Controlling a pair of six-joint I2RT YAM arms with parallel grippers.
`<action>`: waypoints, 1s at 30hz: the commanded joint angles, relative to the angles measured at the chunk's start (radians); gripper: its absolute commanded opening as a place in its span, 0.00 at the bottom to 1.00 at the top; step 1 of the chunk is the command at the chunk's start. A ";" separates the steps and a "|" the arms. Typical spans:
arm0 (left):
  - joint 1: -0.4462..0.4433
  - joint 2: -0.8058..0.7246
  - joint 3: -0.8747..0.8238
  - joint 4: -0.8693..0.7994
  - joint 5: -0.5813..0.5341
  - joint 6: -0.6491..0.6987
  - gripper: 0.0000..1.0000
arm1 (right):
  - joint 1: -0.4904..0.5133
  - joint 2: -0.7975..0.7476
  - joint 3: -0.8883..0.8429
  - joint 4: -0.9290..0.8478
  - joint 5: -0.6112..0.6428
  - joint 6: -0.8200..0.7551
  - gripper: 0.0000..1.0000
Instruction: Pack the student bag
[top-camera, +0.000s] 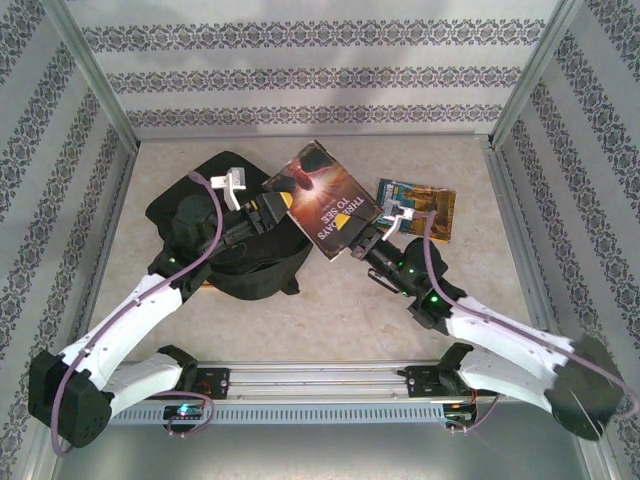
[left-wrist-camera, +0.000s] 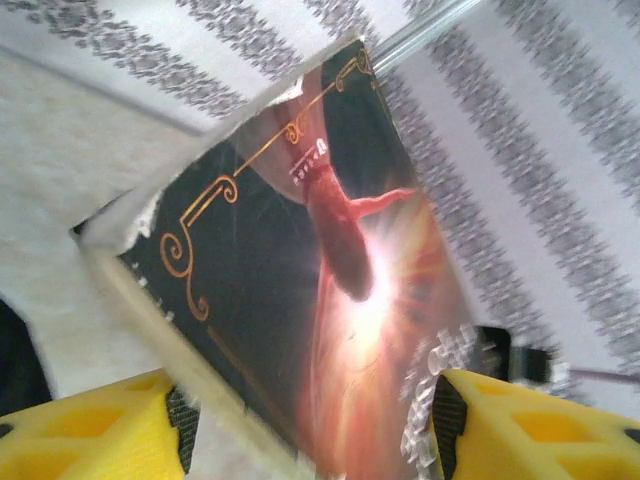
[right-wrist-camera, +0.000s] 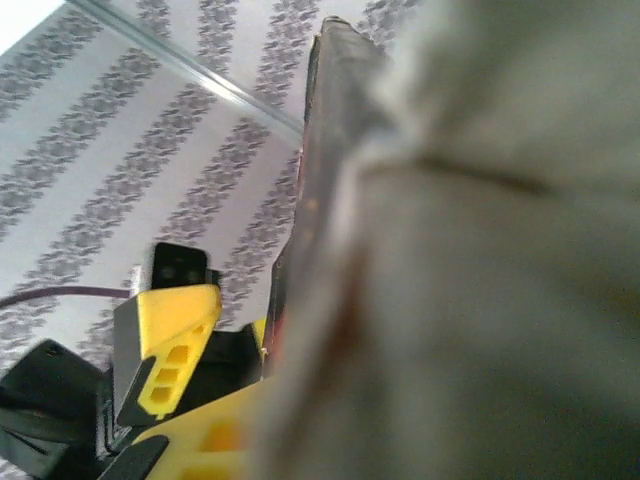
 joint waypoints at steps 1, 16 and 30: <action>-0.012 0.046 0.142 -0.456 -0.025 0.361 0.68 | -0.021 -0.103 0.063 -0.423 0.139 -0.156 0.00; -0.159 0.323 0.369 -1.069 -0.348 0.794 0.71 | -0.299 -0.164 0.064 -0.660 -0.193 -0.121 0.00; -0.161 0.408 0.361 -1.034 -0.405 0.801 0.61 | -0.333 -0.158 0.066 -0.668 -0.244 -0.119 0.00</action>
